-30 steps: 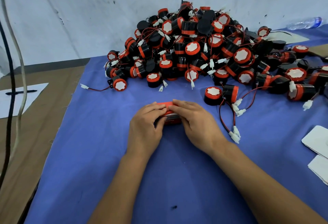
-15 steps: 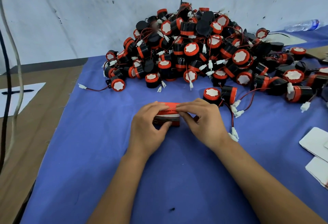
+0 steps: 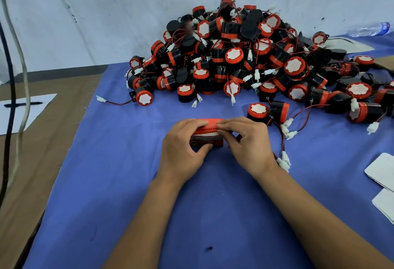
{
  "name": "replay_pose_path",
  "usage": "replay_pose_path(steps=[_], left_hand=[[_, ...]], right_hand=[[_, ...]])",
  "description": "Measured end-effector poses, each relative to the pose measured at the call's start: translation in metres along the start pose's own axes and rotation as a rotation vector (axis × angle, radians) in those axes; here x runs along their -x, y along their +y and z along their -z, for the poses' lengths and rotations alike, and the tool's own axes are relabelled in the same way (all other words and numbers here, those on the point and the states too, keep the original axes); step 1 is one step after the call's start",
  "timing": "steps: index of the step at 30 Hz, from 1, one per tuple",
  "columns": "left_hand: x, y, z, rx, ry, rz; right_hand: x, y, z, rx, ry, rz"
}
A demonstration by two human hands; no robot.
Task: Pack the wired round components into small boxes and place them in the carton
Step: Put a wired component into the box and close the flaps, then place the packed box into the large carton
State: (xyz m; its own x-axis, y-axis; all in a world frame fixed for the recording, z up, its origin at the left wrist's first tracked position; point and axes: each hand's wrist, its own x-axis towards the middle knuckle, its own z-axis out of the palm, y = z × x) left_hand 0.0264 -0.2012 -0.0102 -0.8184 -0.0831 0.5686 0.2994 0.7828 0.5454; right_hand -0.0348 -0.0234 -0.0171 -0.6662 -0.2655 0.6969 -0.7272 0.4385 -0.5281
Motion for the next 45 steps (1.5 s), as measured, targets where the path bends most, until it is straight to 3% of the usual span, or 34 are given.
replay_pose_path(steps=[5, 11, 16, 19, 24, 27, 31, 36, 40, 43, 45], left_hand=[[0.001, -0.003, -0.004, -0.027, -0.035, -0.029], [0.001, -0.006, -0.014, -0.048, 0.044, -0.064], [-0.001, -0.006, -0.020, -0.015, 0.049, -0.075], [0.001, -0.007, -0.020, 0.002, 0.032, -0.038], [0.003, -0.003, -0.016, 0.062, 0.060, 0.022], [0.003, -0.005, -0.011, 0.217, 0.119, 0.149], [-0.003, -0.001, 0.004, 0.344, -0.149, 0.254], [-0.023, 0.059, 0.000, 0.394, -0.255, 0.146], [-0.053, 0.180, -0.037, 0.588, -0.272, -0.085], [-0.058, 0.293, -0.074, 0.699, -0.403, -0.272], [-0.048, 0.365, -0.101, 0.699, -0.548, -0.419]], right_hand=[[0.001, -0.002, 0.000, 0.072, -0.039, 0.046], [0.012, -0.004, 0.007, 0.140, -0.189, 0.063], [0.015, -0.011, 0.008, 0.281, -0.157, 0.121], [0.015, -0.018, 0.003, 0.306, -0.132, 0.095], [0.007, -0.012, -0.005, 0.171, -0.362, -0.073], [0.008, -0.017, 0.001, 0.134, -0.343, -0.108], [0.007, -0.025, 0.018, 0.133, -0.394, -0.053], [-0.002, -0.043, 0.107, 0.090, -0.384, -0.115], [-0.004, -0.063, 0.248, 0.225, -0.256, -0.222], [0.019, -0.084, 0.368, 0.402, -0.220, -0.410], [0.043, -0.094, 0.437, 0.575, -0.264, -0.667]])
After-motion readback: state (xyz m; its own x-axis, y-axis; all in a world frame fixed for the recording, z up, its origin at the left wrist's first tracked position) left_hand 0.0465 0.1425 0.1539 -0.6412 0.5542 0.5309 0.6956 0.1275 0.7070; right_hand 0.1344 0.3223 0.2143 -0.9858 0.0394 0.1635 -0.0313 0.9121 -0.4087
